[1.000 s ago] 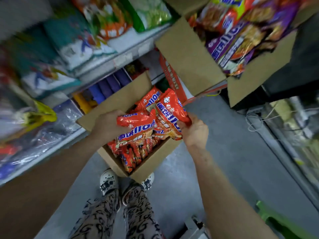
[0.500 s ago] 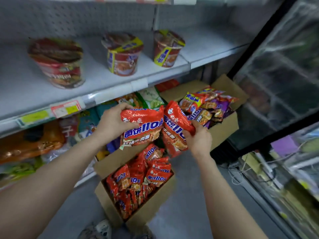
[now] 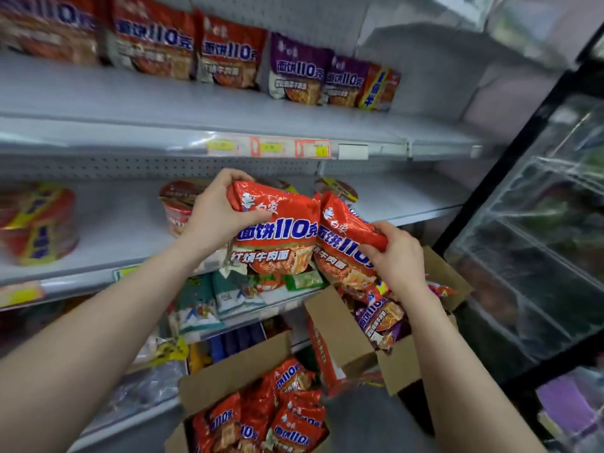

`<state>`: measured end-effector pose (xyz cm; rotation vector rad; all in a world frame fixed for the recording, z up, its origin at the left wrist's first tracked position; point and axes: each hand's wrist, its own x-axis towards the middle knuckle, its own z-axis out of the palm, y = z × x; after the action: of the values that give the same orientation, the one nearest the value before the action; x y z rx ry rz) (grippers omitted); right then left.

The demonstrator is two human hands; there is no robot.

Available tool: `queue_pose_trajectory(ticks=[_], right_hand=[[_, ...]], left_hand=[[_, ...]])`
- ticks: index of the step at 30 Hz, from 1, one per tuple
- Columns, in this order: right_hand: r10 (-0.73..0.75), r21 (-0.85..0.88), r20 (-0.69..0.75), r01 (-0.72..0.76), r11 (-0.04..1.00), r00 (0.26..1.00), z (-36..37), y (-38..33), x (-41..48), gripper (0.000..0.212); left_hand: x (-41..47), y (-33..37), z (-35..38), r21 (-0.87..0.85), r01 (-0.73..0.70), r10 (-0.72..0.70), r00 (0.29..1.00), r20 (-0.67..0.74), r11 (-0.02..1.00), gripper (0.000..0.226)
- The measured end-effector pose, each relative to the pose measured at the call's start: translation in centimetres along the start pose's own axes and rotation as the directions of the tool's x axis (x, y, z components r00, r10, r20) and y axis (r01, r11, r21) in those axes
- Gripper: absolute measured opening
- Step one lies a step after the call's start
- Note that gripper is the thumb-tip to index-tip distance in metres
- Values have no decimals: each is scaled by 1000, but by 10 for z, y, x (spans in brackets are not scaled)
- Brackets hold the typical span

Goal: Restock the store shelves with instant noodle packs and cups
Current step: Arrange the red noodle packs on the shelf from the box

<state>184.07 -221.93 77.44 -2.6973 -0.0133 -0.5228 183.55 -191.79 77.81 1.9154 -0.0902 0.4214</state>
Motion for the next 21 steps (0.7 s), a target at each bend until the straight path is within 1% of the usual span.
queue_pose_trajectory(ticks=[5, 10, 14, 17, 19, 21], right_hand=[[-83, 55, 62, 79, 995, 995, -32, -28, 22, 44], [-204, 152, 71, 192, 970, 976, -64, -65, 40, 42], [-265, 221, 93, 240, 945, 960, -79, -102, 56, 45], [-306, 320, 119, 255, 912, 945, -85, -131, 65, 45], [-342, 364, 110, 282, 888, 933, -87, -152, 70, 45], [-367, 379, 71, 316, 870, 927, -87, -174, 74, 47]], left_hand=[[-4, 25, -31, 3, 6, -6, 997, -80, 1000, 65], [-9, 44, -70, 10, 15, -13, 982, -187, 1000, 66], [-15, 62, -107, -33, 32, -40, 960, -276, 999, 66], [-17, 71, -136, -62, 28, -48, 938, -345, 998, 68], [-18, 75, -157, -52, 25, -44, 917, -397, 998, 68], [-19, 77, -180, -41, 29, -43, 905, -424, 999, 71]])
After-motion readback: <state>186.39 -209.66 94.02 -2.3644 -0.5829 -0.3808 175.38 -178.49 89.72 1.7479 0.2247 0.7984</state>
